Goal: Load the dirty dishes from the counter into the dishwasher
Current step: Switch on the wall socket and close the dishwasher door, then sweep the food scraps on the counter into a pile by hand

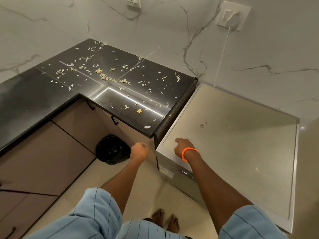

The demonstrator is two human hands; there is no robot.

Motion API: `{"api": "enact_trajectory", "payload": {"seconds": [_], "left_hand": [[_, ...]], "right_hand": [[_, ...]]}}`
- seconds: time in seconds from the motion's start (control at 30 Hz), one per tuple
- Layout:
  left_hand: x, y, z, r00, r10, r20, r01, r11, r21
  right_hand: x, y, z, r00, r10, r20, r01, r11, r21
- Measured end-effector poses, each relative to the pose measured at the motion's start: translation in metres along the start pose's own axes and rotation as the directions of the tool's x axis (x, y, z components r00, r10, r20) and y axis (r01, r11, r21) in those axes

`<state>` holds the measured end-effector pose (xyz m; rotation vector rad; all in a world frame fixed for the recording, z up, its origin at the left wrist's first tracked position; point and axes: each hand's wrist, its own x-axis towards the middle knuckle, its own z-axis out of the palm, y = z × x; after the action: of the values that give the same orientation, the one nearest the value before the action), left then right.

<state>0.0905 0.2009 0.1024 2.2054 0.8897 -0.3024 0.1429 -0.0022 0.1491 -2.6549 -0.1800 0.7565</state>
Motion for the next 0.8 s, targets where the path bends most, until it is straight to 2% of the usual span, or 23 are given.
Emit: {"api": "enact_trajectory", "payload": {"seconds": [0.2,0.33,0.43,0.5,0.57,0.67,0.8], "left_hand": [[0.009,0.008,-0.026,0.974,0.221,-0.055,-0.214,0.971,0.111],[0.037,0.001,-0.032,0.911,0.411,-0.035,-0.382,0.873,0.304],[0.061,-0.001,-0.037,0.861,0.508,0.010,-0.470,0.788,0.397],[0.074,-0.001,-0.039,0.826,0.562,0.050,-0.527,0.737,0.424],[0.088,-0.003,-0.044,0.788,0.606,0.107,-0.586,0.685,0.433],[0.107,-0.010,-0.047,0.707,0.675,0.211,-0.675,0.555,0.486],[0.126,-0.008,-0.041,0.507,0.743,0.437,-0.837,0.304,0.455]], "right_hand": [[0.024,-0.041,0.000,0.994,-0.101,-0.031,0.101,0.995,0.008],[0.053,-0.066,0.004,0.981,-0.180,-0.067,0.179,0.984,-0.019],[0.080,-0.081,0.018,0.981,-0.185,-0.061,0.182,0.981,-0.065],[0.096,-0.088,0.028,0.979,-0.163,-0.125,0.152,0.984,-0.092],[0.114,-0.096,0.037,0.960,-0.104,-0.259,0.089,0.994,-0.069],[0.134,-0.103,0.044,0.919,0.037,-0.393,-0.030,0.999,0.023],[0.167,-0.111,0.036,0.889,0.163,-0.428,-0.092,0.979,0.181]]}}
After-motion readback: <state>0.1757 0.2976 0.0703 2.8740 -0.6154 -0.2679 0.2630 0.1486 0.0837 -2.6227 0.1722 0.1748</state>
